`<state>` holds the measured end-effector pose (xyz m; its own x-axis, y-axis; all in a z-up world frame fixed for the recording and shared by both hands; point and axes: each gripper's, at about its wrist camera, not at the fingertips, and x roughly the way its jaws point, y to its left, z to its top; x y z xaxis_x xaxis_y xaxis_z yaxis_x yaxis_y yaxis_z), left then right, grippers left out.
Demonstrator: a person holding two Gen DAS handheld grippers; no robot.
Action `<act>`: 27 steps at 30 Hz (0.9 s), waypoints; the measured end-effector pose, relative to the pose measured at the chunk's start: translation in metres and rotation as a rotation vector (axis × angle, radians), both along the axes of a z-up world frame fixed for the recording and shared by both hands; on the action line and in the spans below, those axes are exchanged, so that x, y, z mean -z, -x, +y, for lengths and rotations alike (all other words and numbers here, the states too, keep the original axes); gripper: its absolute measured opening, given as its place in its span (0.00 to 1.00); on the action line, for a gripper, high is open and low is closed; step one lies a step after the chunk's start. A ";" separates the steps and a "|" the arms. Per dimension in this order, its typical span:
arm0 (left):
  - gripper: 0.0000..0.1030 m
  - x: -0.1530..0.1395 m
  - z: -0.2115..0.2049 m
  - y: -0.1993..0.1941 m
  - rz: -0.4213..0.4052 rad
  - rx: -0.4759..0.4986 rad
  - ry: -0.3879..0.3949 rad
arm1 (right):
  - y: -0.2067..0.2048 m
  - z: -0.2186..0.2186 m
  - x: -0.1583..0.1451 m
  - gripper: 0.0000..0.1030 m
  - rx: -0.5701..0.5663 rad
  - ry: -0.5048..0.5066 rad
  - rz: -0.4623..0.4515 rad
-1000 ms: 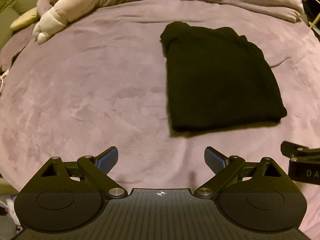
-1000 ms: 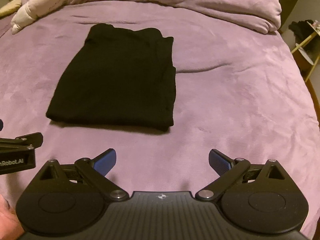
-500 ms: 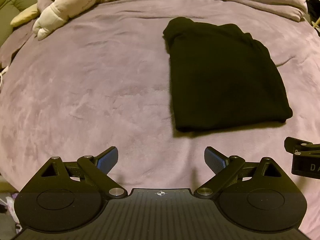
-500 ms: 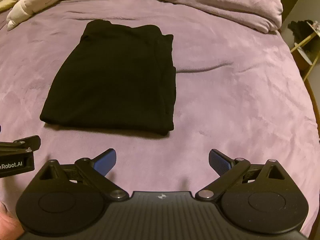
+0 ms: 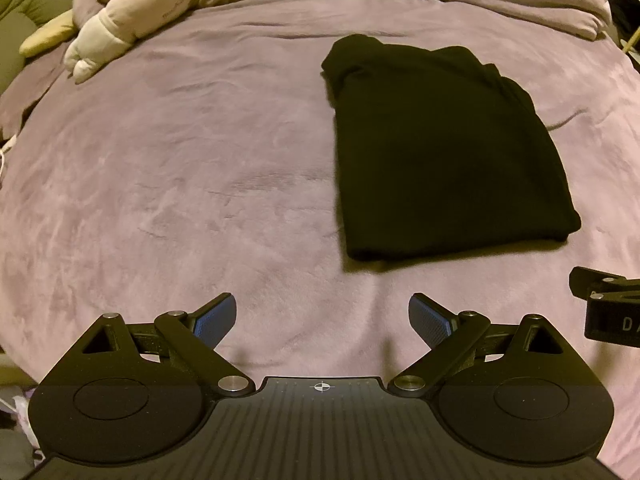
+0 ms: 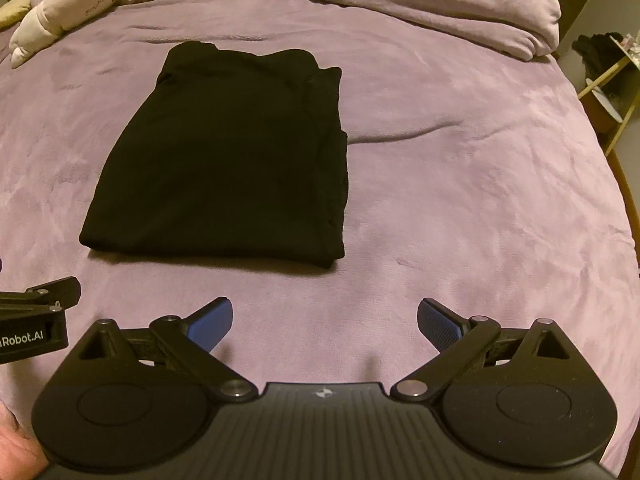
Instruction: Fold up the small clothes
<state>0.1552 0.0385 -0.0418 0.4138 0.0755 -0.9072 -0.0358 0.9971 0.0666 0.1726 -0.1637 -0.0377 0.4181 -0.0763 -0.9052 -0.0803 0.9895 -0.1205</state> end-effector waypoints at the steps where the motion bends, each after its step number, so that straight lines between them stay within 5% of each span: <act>1: 0.94 0.000 0.000 0.000 0.001 0.000 -0.002 | 0.000 -0.001 0.000 0.96 0.001 -0.002 -0.001; 27: 0.94 0.001 -0.003 -0.002 0.013 0.002 0.001 | 0.002 -0.007 0.000 0.96 0.016 -0.030 -0.008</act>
